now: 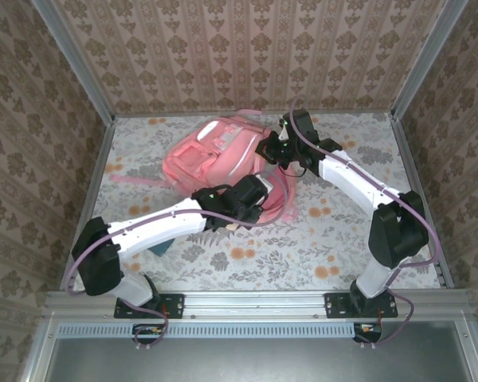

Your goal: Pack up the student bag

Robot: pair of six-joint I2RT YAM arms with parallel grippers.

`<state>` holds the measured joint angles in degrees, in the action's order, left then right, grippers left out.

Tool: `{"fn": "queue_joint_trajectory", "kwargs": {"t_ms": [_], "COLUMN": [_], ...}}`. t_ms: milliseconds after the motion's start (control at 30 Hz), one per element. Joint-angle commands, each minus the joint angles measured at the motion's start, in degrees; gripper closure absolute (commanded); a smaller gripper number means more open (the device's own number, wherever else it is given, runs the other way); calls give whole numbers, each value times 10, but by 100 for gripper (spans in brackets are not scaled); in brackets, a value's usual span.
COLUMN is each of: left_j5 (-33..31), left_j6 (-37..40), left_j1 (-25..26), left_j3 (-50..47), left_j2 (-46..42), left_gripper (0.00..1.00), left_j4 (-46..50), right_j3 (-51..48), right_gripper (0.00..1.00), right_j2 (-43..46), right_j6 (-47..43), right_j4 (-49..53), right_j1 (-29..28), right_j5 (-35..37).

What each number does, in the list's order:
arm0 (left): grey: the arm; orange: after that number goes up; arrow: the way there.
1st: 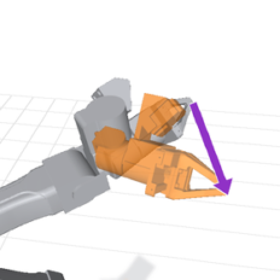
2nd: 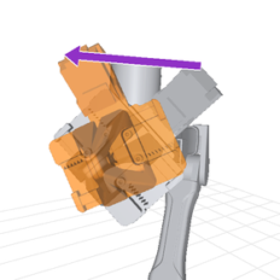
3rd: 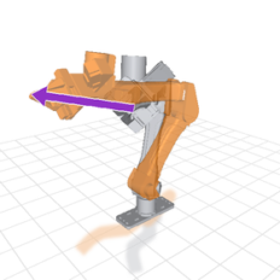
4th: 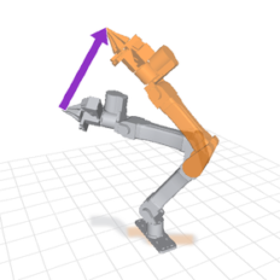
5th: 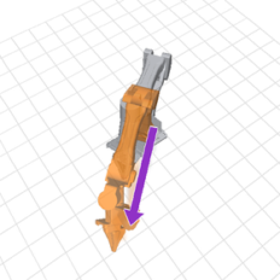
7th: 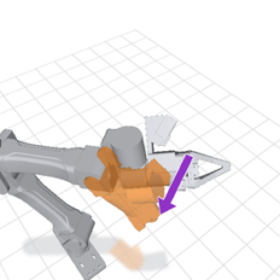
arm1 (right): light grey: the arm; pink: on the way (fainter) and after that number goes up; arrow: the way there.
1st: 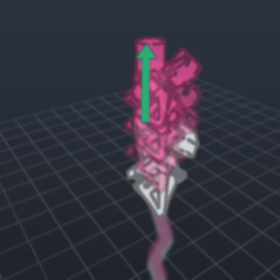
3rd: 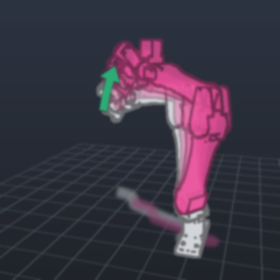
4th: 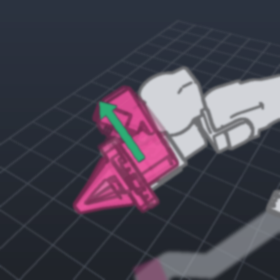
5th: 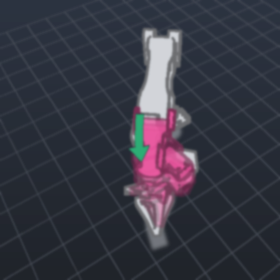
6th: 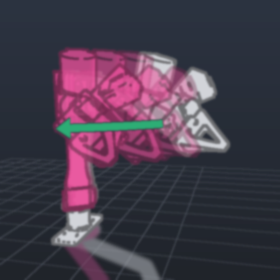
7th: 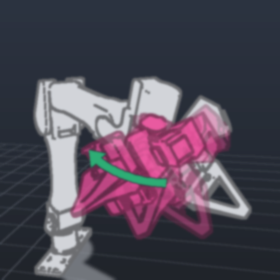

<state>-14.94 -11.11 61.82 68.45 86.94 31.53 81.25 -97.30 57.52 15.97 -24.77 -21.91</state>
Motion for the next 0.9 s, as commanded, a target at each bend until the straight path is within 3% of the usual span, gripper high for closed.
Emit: {"fn": "queue_joint_trajectory", "kwargs": {"t_ms": [0,200,600,867], "left_j5": [-2,-9,-19,-15], "left_j6": [55,86,40,42], "left_j1": [20,44,85,87], "left_j3": [37,71,24,40], "left_j2": [25,47,-14,18], "left_gripper": [97,98,98,99], "left_j4": [-55,-59,-36,-54], "right_j3": [3,3,13,27], "right_gripper": [100,100,100,100], "right_j2": [-2,-8,-23,-25], "right_j6": [50,59,29,38], "right_j4": [-87,-89,-51,-52], "right_j1": [-11,-11,-4,-10], "right_j5": [-89,-99,-85,-93]}}
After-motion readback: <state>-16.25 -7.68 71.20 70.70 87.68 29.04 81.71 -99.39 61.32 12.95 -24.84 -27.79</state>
